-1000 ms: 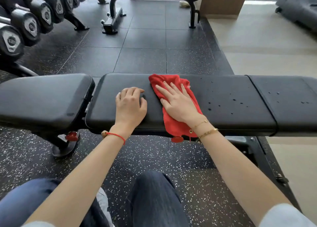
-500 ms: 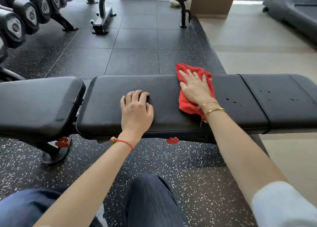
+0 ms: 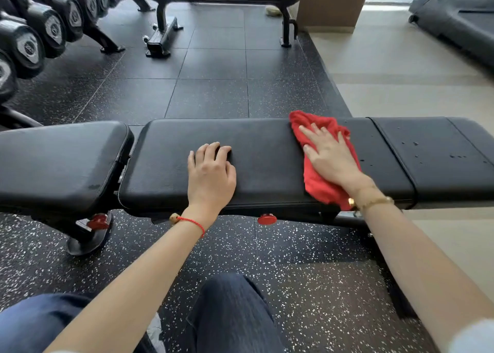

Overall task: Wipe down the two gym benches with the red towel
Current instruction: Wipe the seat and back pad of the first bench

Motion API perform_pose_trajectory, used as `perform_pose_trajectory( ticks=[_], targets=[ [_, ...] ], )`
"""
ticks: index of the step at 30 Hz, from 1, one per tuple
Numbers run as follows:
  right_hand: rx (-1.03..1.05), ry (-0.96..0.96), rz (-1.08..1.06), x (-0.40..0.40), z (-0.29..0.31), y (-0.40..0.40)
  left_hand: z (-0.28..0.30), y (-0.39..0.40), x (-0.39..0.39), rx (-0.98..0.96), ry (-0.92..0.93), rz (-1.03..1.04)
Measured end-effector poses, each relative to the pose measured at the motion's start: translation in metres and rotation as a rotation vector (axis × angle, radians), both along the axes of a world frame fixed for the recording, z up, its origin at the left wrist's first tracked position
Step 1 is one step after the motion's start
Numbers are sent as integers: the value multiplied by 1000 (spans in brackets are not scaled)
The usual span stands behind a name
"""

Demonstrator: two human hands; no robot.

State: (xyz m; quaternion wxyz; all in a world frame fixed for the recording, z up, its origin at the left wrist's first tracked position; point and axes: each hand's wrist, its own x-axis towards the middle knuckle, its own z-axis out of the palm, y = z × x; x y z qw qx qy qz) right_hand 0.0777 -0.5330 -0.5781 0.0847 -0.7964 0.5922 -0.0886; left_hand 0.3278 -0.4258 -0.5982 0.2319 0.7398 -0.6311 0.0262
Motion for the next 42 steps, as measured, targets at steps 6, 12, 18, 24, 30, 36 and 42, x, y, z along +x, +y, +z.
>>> perform_pose_trajectory(
  ticks=[6, 12, 18, 24, 30, 36, 42],
  targets=[
    [-1, 33, 48, 62, 5, -16, 0, -1, -3, 21, -38, 27],
    [-61, -50, 278, 54, -4, 51, 0, 0, -2, 5, -20, 17],
    [-24, -8, 50, 16, -2, -1, 0, 0, -3, 11, -38, 13],
    [-41, 56, 80, 72, 3, -16, 0, -3, -5, 21, -59, 50],
    [-90, -14, 335, 79, -4, 63, -1, -1, -2, -35, -6, 26],
    [-75, -2, 161, 11, -7, 42, -1, 0, -1, -24, 4, 14],
    [13, 41, -57, 26, 2, -19, 1, -3, -5, -13, -21, 35]
  ],
)
